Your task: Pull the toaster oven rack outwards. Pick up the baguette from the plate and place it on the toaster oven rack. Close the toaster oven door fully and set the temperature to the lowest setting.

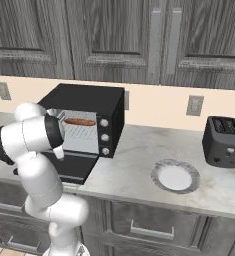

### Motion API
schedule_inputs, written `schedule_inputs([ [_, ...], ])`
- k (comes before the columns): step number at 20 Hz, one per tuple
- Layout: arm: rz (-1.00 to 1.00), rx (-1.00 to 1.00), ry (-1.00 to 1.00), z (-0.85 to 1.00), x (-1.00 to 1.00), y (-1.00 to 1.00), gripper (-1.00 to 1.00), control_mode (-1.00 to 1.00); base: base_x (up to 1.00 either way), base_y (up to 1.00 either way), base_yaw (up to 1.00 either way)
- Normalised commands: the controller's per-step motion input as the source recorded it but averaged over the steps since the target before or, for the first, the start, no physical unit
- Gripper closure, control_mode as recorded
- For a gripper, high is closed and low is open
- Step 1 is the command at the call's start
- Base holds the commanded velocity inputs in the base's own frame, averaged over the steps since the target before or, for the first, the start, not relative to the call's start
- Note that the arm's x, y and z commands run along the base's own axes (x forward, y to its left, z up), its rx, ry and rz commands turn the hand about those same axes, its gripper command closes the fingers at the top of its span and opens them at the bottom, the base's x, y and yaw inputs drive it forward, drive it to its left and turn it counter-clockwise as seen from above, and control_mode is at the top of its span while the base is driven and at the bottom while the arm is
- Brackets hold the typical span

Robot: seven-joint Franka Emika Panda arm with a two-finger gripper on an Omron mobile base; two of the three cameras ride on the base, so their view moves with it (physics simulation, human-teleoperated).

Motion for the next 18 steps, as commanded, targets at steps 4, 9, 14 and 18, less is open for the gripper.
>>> schedule_inputs([
  [4, -0.20, 0.00, -0.14, 0.14, 0.02, -0.34, -1.00, -1.00, 0.00, 0.00, 0.00],
  [9, -0.09, 0.04, -0.16, 0.47, -0.22, -0.20, -1.00, -1.00, 0.00, 0.00, 0.00],
  [14, -0.04, 0.01, -0.15, 0.65, -0.42, -0.04, -1.00, -1.00, 0.00, 0.00, 0.00],
  [18, -0.02, 0.00, -0.11, 0.64, -0.55, -0.01, -1.00, -1.00, 0.00, 0.00, 0.00],
])
